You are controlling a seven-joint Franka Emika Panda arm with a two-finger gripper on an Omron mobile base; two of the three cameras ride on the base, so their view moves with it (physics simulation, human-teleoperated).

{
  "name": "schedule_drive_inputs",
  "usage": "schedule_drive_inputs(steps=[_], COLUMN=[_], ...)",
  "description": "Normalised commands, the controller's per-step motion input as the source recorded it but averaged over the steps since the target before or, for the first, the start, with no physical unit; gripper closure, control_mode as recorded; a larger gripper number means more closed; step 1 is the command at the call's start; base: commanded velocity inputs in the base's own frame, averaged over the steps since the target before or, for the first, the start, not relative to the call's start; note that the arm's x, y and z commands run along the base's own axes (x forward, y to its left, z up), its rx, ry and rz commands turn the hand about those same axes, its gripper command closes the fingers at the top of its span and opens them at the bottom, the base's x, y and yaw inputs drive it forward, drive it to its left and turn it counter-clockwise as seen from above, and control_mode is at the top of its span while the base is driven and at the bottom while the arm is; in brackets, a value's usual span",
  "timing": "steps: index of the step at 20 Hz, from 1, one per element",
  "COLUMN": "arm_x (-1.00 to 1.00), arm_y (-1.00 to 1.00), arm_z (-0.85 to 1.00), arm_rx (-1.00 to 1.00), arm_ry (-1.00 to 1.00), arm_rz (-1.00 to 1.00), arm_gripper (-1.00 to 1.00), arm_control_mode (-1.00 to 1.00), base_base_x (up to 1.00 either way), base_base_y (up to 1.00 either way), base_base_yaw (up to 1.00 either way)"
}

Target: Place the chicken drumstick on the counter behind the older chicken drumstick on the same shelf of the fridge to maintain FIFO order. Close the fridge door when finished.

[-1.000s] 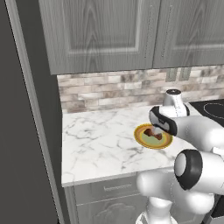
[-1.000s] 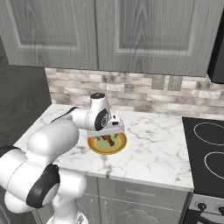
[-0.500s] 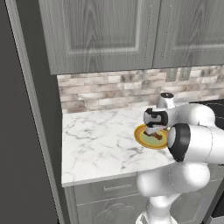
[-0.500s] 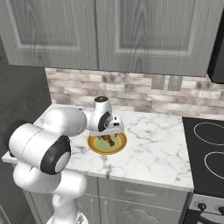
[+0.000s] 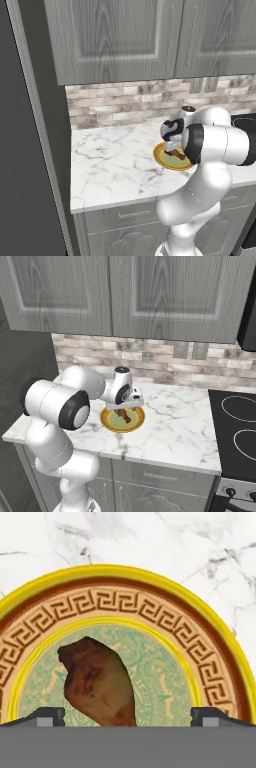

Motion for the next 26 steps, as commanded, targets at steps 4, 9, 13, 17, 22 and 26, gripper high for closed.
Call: schedule_drive_inputs(steps=[4,9,13,17,22,26], arm_x=[0.02,-0.02,0.0,-0.34,-0.12,0.01], arm_y=[0.0,0.11,0.28,0.19,0.13,0.07], arm_z=[-0.34,-0.26,-0.35,-0.12,-0.18,-0.32], arm_rx=[0.0,0.0,0.0,0.0,0.0,0.0], arm_ry=[0.0,0.0,0.0,-0.02,0.0,0.0], arm_rz=[0.06,0.05,0.04,0.03,0.01,0.0], arm_gripper=[-1.0,-1.0,-1.0,-1.0,-1.0,-1.0], arm_control_mode=[-1.0,-1.0,-1.0,-1.0,-1.0,-1.0], base_base_x=[0.0,0.0,0.0,0.0,0.0,0.0], base_base_y=[0.0,0.0,0.0,0.0,0.0,0.0], base_base_yaw=[0.0,0.0,0.0,0.0,0.0,0.0])
